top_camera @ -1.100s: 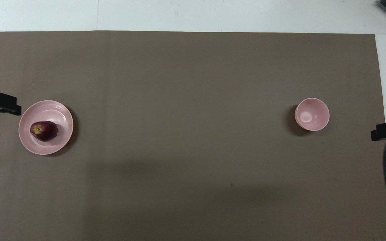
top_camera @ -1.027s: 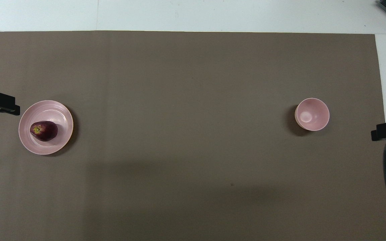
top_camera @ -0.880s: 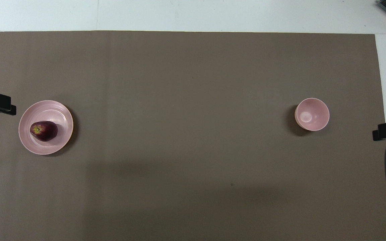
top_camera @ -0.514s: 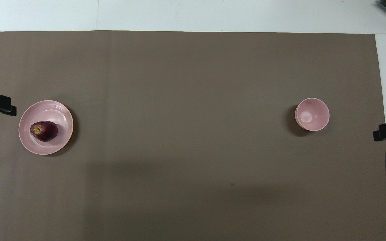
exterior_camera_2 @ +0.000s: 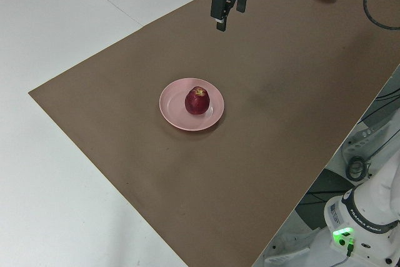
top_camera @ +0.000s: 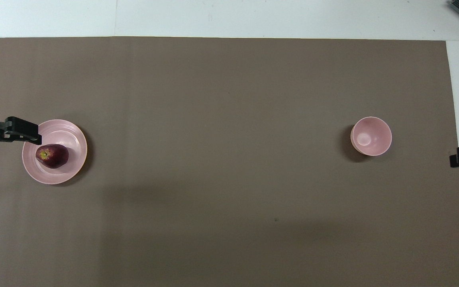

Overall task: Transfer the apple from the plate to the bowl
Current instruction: 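Lower the left gripper over the red apple on the pink plate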

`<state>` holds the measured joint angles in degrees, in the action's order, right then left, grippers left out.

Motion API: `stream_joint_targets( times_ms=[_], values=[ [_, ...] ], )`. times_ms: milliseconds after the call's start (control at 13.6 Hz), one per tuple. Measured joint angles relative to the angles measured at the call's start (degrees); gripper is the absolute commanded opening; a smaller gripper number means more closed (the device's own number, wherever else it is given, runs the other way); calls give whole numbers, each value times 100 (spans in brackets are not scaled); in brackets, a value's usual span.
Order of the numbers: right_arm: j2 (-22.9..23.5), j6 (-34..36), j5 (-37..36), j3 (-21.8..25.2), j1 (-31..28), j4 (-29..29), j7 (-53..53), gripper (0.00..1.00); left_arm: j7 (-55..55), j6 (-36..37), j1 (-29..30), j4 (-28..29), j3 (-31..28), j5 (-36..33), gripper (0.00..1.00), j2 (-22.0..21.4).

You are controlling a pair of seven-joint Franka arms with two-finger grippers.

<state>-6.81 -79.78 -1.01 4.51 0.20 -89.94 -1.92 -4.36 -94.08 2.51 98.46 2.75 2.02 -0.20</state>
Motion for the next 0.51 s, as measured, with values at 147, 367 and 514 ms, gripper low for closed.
stream_joint_targets(
  times_ms=[147, 367, 514],
  values=[
    [0, 0, 0, 1, -16, 0, 4, 100, 0, -404, 10, 369, -11, -1, 100, 6],
    [0, 0, 0, 0, -16, -6, 4, 100, 0, -941, 19, 844, -19, -37, 100, 10],
    [-1, 0, 0, 0, -16, -11, 4, 100, 33, -1344, 23, 1135, -21, -75, 100, 13]
  ],
)
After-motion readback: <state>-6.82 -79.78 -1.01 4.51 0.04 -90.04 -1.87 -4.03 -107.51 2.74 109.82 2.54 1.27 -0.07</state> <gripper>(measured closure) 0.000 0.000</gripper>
